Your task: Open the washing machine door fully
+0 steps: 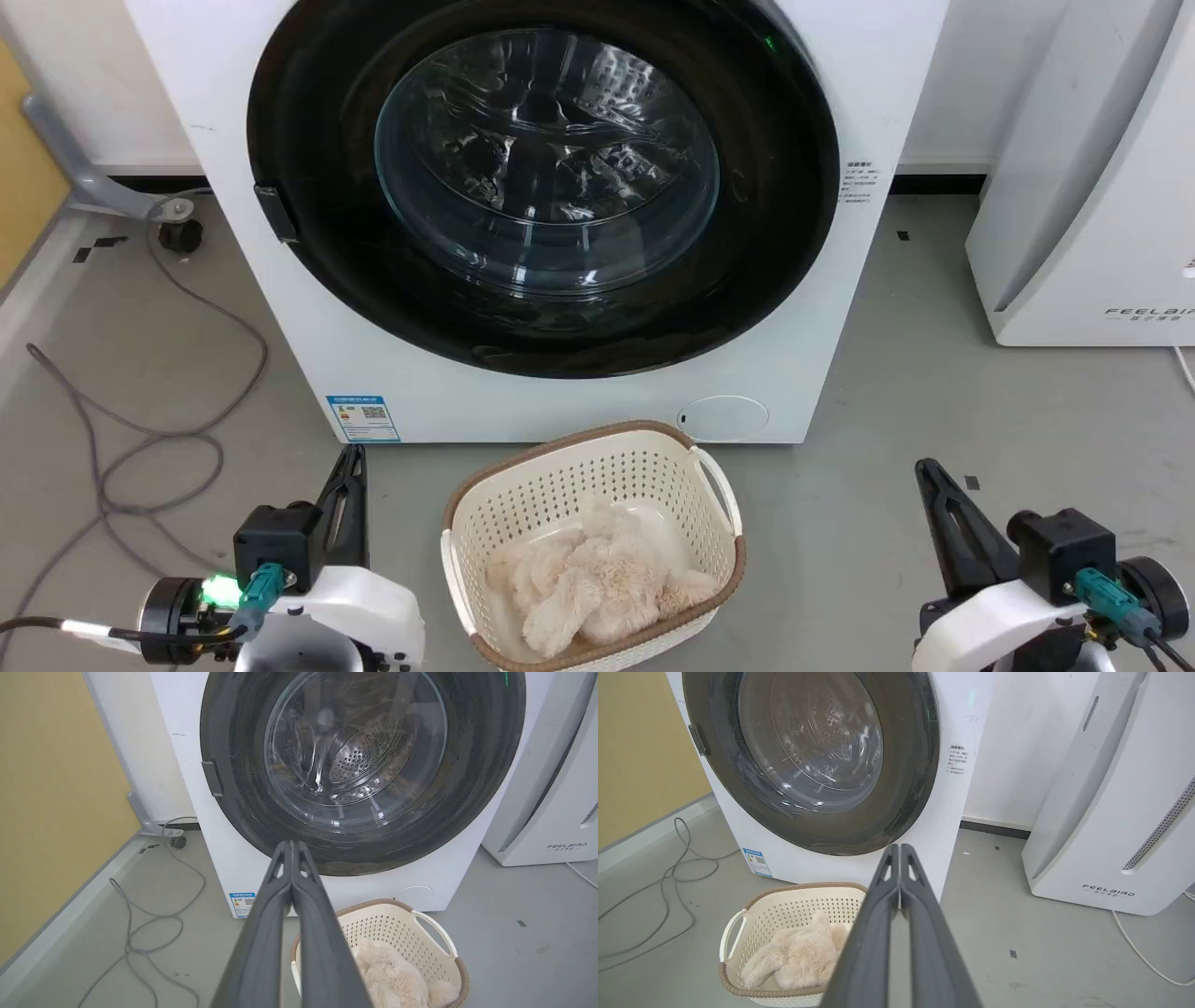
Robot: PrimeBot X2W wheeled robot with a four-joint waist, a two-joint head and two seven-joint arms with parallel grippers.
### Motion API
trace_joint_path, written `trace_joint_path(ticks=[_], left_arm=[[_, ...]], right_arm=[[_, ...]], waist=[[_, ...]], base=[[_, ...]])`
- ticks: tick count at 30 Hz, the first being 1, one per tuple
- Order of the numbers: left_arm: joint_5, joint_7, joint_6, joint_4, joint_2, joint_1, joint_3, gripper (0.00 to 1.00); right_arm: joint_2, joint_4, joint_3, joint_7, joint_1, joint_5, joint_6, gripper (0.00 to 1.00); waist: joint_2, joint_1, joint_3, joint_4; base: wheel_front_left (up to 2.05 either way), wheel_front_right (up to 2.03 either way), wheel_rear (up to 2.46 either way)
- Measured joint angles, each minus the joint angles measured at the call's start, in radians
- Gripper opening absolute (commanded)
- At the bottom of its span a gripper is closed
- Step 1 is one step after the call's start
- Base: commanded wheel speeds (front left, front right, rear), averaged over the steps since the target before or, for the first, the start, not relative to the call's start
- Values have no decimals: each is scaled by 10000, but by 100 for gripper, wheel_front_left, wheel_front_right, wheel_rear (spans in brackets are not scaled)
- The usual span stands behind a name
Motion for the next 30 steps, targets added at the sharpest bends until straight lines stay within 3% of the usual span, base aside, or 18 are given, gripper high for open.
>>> trace_joint_path(ticks=[30], left_arm=[[0, 0, 0, 0, 0, 1, 4, 0]], right_arm=[[0, 0, 4, 0, 0, 0, 0, 0]], waist=[[0, 0, 0, 0]], base=[[0, 0, 0]])
